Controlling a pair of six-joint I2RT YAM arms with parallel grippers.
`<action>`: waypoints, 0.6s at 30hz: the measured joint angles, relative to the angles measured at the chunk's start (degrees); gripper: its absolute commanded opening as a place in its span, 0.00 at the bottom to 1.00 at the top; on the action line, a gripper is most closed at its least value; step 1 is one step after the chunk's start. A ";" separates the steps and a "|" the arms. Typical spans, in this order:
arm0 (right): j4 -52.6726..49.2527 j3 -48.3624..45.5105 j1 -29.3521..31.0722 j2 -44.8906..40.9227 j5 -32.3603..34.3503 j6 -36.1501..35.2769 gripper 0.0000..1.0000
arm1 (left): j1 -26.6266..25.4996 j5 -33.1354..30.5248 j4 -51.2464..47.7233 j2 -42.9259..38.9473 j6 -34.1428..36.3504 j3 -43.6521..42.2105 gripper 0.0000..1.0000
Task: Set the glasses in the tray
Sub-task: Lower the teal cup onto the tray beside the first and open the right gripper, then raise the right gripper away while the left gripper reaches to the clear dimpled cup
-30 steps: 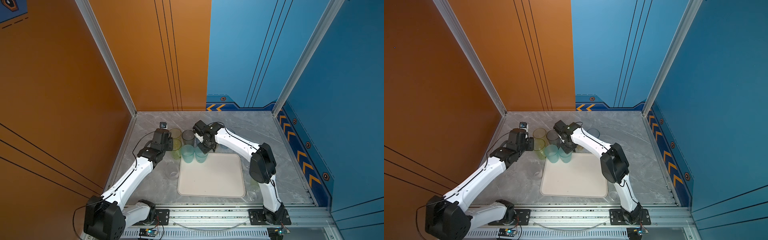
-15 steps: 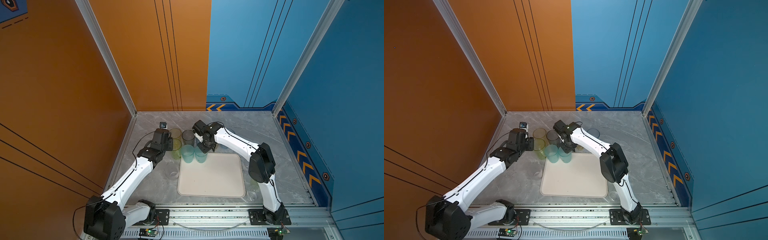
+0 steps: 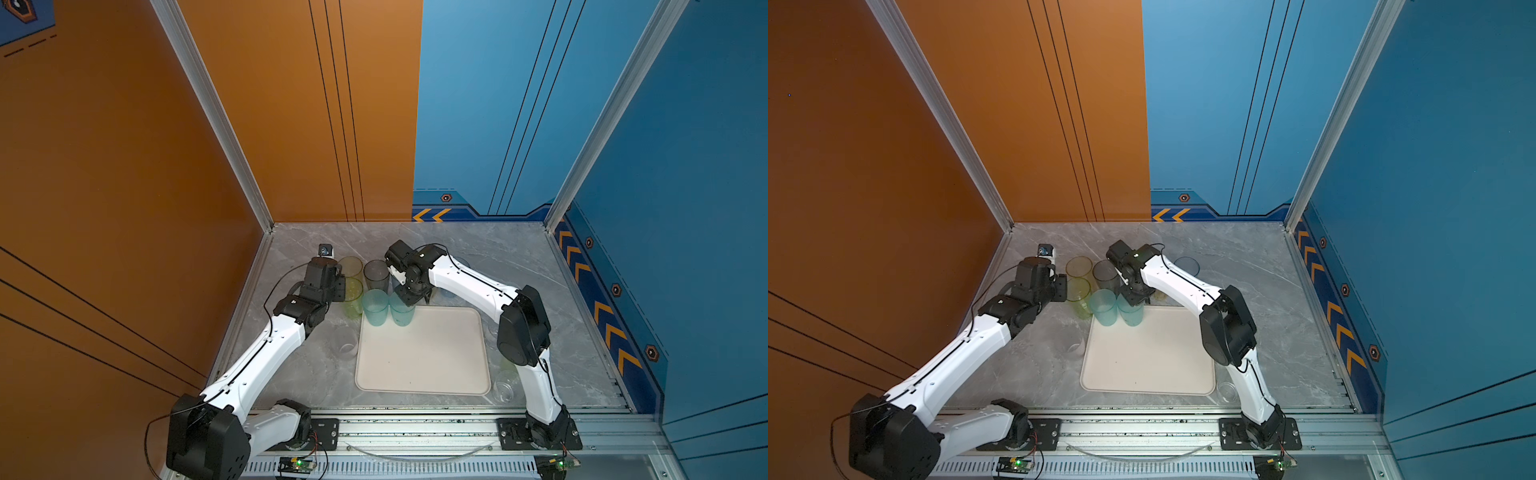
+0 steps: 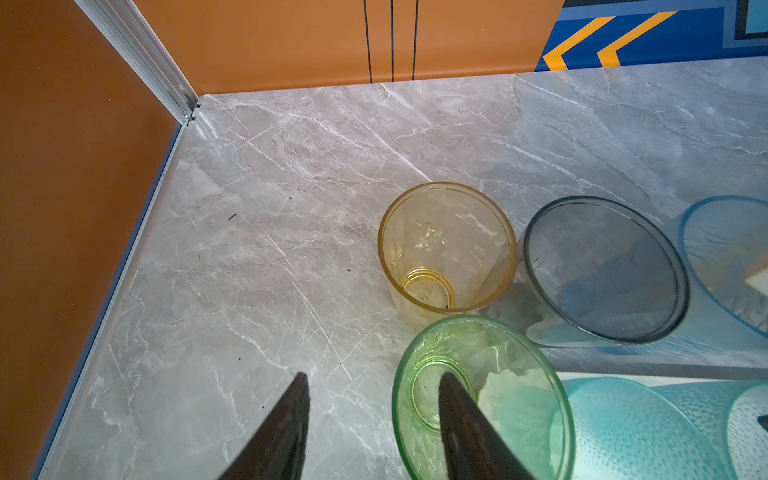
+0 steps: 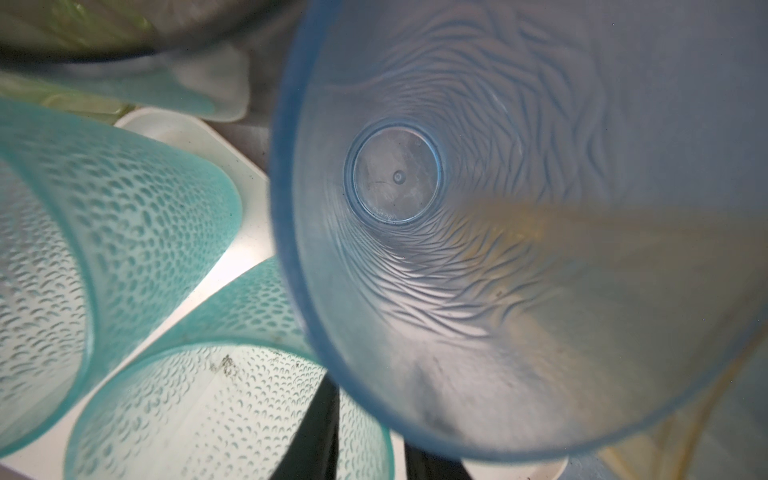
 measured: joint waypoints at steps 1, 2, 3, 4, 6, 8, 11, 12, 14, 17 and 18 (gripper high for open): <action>0.00 0.00 0.00 0.00 0.00 0.04 0.31 | 0.00 -0.02 -0.02 -0.09 0.00 0.00 0.51; 0.00 0.00 0.00 0.00 0.00 0.02 0.31 | 0.00 0.00 -0.04 -0.13 0.00 0.00 0.51; -0.02 0.00 -0.02 -0.15 -0.02 0.00 0.32 | 0.00 -0.02 -0.13 -0.22 0.00 -0.02 0.51; -0.02 0.00 -0.04 -0.35 0.00 0.04 0.33 | 0.00 0.00 -0.24 -0.26 0.00 -0.02 0.51; 0.00 -0.04 -0.04 -1.29 0.00 0.04 0.33 | 0.00 0.00 -0.28 -0.52 0.00 -0.33 0.51; 0.00 -0.09 -0.07 -2.56 0.00 0.04 0.33 | 0.00 0.00 -0.76 -0.87 0.00 -0.74 0.50; 0.04 -0.55 -0.17 -4.92 0.00 0.04 0.34 | 0.00 -0.02 -1.55 -1.33 0.00 -1.33 0.48; 0.04 -0.85 -0.26 -5.70 0.00 0.09 0.34 | 0.00 -0.02 -1.64 -1.57 0.00 -1.57 0.48; 0.07 -1.57 -0.37 -7.10 0.00 0.15 0.34 | 0.00 0.00 -2.21 -2.12 -0.02 -1.95 0.47; 0.09 -2.86 -0.39 -8.74 0.00 0.20 0.34 | 0.00 -0.02 -2.95 -2.78 -0.07 -2.08 0.44; 0.09 -3.41 -0.39 -9.25 0.02 0.20 0.34 | -0.02 0.00 -3.19 -2.95 -0.13 -2.08 0.43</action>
